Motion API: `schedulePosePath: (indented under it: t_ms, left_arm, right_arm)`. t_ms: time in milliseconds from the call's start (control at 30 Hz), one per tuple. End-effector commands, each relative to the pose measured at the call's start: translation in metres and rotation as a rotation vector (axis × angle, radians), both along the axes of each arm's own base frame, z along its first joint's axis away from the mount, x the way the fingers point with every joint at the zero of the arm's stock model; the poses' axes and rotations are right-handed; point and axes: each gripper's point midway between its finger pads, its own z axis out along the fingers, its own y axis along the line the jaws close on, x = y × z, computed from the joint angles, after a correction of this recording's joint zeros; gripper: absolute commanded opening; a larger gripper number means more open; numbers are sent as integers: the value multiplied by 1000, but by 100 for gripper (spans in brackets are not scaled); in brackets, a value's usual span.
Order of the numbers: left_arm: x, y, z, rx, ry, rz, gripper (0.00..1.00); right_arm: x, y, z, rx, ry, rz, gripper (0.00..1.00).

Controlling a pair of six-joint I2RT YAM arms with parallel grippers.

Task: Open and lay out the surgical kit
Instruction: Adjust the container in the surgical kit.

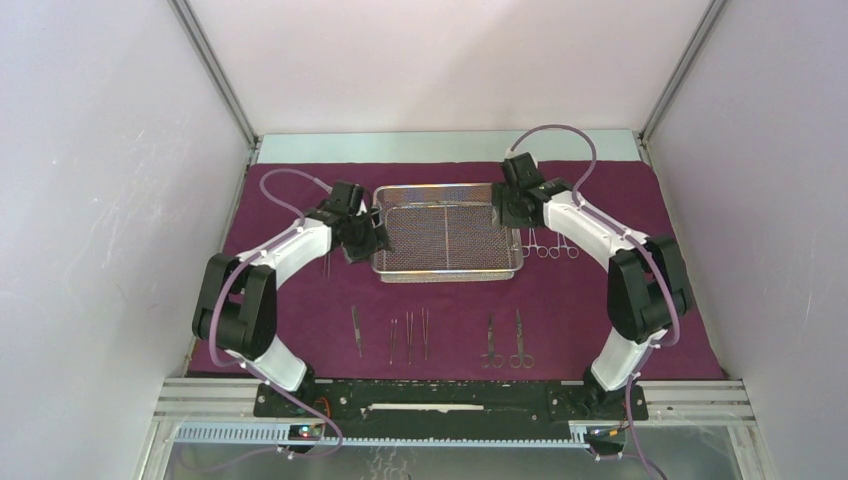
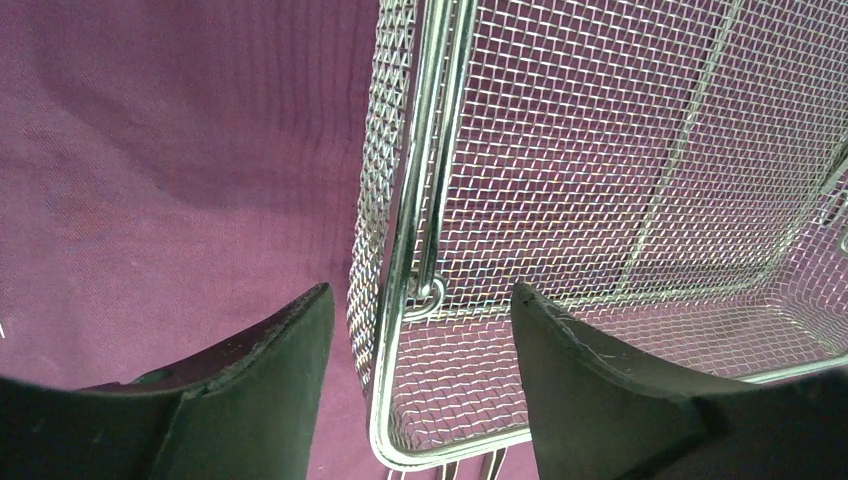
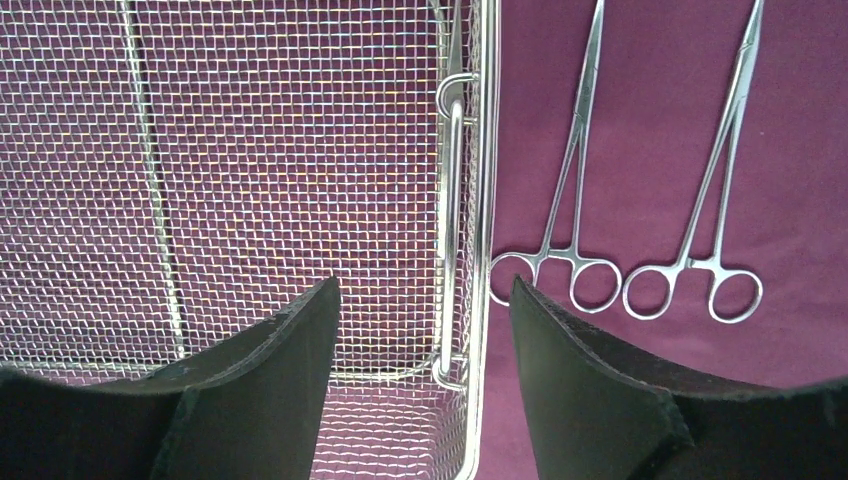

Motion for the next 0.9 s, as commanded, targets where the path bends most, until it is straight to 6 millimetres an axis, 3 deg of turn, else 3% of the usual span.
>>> schedulePosePath:
  t_ms: [0,400,733,867]
  left_arm:
    - [19,2,14,7,-63,26,70]
    - [16,2,10,3,-55,30,65]
    - [15,0,12,-13,-59,25,64]
    - [15,-2,13,-21,-61,24,64]
  right_arm:
    - [7,1,-9,30,-1,6,70]
    - [6,-7,-29,41,43,-21,58]
    - [5,-7,-12,57,10,-28,20]
    - [4,-6,4,67,-21,-23,11]
